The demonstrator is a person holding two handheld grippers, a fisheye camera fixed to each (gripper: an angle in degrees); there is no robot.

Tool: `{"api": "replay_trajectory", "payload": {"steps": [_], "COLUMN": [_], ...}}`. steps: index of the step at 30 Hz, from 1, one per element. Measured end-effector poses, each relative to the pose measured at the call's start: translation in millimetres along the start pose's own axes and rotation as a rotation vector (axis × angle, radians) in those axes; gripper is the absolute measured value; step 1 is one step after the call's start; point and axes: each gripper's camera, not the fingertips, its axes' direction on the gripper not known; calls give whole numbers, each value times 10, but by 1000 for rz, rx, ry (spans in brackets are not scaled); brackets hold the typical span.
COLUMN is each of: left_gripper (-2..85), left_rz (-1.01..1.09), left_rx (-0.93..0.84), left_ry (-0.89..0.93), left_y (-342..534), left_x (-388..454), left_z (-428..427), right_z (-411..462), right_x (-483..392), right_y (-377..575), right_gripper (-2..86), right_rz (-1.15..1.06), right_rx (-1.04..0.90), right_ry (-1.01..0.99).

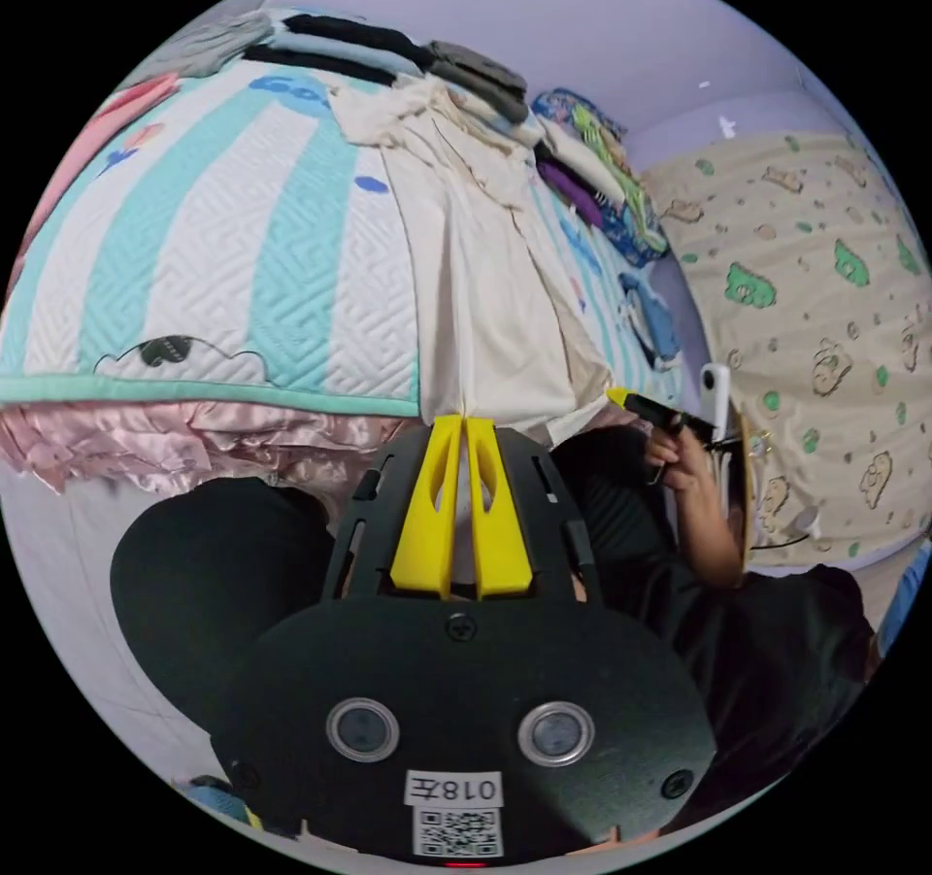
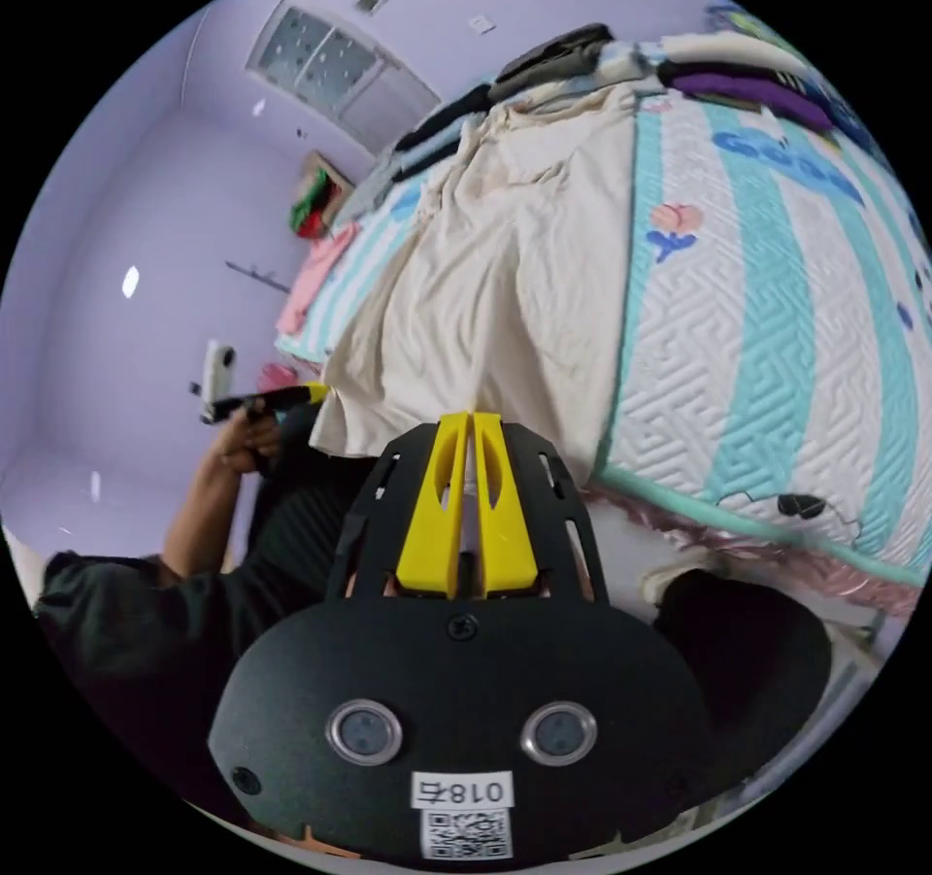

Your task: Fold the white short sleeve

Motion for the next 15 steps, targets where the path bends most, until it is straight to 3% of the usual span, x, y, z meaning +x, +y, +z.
{"api": "replay_trajectory", "payload": {"steps": [6, 15], "left_gripper": [-9, -9], "left_rz": [-105, -154], "left_rx": [122, 109], "left_ry": [56, 23], "left_y": [293, 534], "left_x": [-837, -1506], "left_z": [-251, 24], "right_z": [-854, -1390], "right_x": [653, 993], "right_y": [145, 433], "right_gripper": [1, 2], "right_rz": [202, 374], "right_rx": [273, 368], "right_ry": [-162, 38]}}
